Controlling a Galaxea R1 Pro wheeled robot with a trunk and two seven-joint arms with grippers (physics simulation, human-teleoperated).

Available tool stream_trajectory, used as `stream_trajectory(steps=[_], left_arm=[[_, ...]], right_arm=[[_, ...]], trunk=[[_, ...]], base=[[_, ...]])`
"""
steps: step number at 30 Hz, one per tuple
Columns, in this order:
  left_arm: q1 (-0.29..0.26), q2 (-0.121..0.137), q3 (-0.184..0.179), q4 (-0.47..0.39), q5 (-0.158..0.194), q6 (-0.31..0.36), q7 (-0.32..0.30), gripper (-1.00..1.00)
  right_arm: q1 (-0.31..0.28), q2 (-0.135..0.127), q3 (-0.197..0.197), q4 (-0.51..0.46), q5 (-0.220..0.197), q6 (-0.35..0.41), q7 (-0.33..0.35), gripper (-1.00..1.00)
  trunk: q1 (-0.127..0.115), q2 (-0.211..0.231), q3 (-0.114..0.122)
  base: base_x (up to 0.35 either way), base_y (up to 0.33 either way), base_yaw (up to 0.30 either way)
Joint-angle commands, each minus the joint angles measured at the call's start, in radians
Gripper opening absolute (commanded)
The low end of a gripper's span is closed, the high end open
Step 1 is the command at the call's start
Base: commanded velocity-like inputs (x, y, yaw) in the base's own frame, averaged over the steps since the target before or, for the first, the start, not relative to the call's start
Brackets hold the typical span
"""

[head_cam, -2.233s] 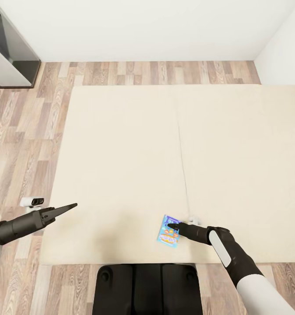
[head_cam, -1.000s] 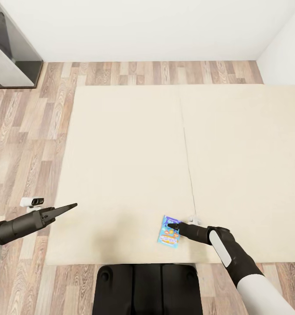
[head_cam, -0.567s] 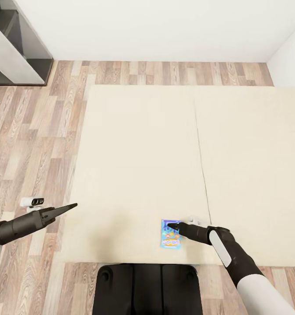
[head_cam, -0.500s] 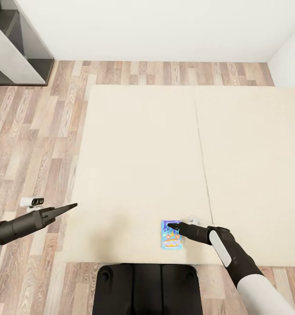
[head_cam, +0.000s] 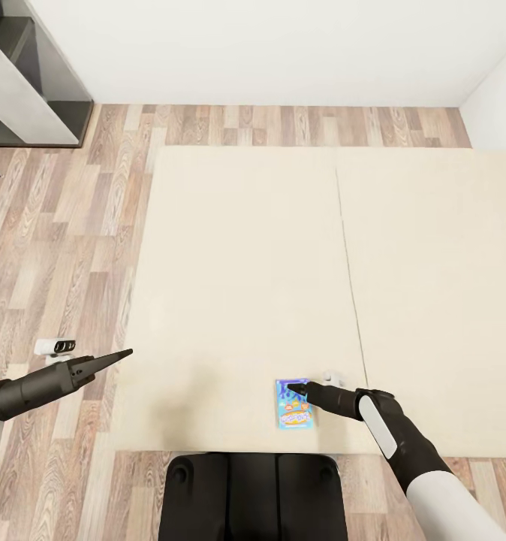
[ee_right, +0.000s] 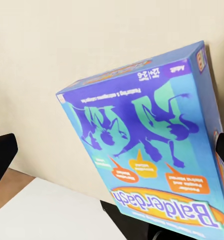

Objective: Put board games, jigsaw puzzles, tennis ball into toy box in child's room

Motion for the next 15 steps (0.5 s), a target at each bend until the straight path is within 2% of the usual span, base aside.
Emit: stream_trajectory(steps=[1, 10, 15], left_arm=[[0.000, 0.000, 0.000, 0.000, -0.001, 0.011, -0.004, 1.00], [-0.001, 0.000, 0.000, 0.000, -0.001, 0.011, -0.004, 1.00], [-0.001, 0.000, 0.000, 0.000, -0.001, 0.011, -0.004, 1.00]], right_arm=[[0.000, -0.001, 0.002, -0.001, -0.001, 0.003, 0.001, 1.00], [0.000, -0.001, 0.002, -0.001, -0.001, 0.003, 0.001, 1.00], [0.000, -0.002, 0.002, -0.001, -0.001, 0.003, 0.001, 1.00]], trunk=[[0.001, -0.002, -0.001], [0.001, -0.002, -0.001], [0.001, -0.002, -0.001]], base=[[0.000, 0.000, 0.000], [0.000, 0.001, 0.000], [0.034, 0.068, 0.000]])
